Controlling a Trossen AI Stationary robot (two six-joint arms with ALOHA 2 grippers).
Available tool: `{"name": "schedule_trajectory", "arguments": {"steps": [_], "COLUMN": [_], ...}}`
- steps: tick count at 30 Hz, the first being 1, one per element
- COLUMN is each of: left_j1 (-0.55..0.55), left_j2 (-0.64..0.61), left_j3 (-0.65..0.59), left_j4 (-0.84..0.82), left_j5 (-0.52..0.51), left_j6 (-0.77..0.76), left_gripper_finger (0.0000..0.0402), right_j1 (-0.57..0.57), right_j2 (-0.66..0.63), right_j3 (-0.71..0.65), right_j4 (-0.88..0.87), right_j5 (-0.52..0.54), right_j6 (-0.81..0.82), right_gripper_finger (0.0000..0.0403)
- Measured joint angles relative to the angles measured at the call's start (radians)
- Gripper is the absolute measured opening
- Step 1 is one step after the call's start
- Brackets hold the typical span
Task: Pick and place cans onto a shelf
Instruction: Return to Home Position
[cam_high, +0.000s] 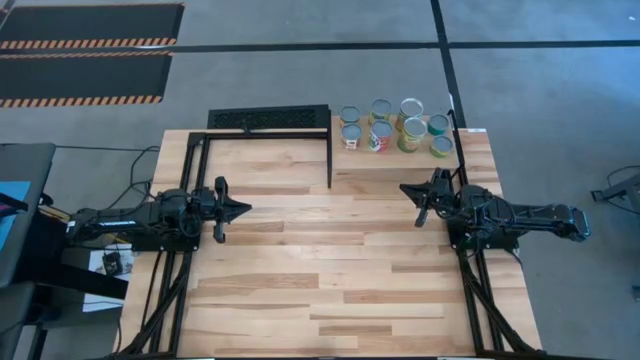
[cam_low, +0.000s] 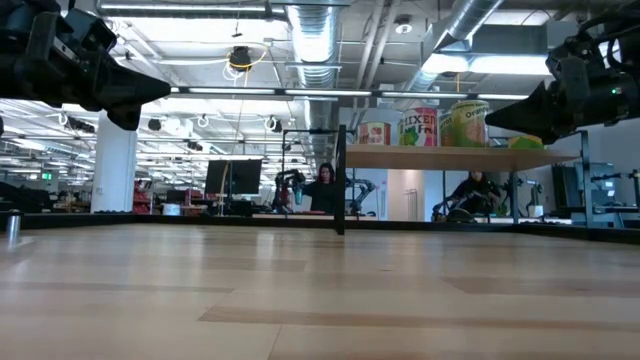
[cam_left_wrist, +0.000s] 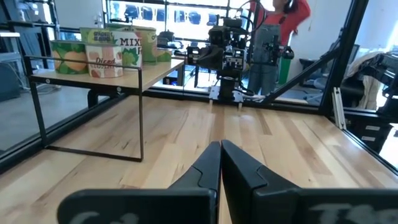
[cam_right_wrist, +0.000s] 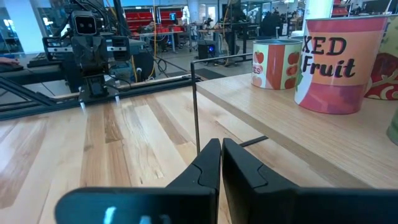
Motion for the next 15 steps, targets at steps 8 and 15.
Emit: {"name": "schedule_trajectory", "arguments": {"steps": [8, 15], "left_j1": [0.000, 0.000], "left_j2": [0.000, 0.000], "left_j3": [0.000, 0.000], "left_j4": [0.000, 0.000], "left_j5": [0.000, 0.000], "left_j6": [0.000, 0.000], "left_gripper_finger": [0.0002, 0.0002], "right_j1": [0.000, 0.000], "right_j2": [0.000, 0.000], "right_j3": [0.000, 0.000], "right_j4": [0.000, 0.000], "right_j5": [0.000, 0.000], "right_j6": [0.000, 0.000], "right_gripper_finger": [0.0040, 0.0040]}}
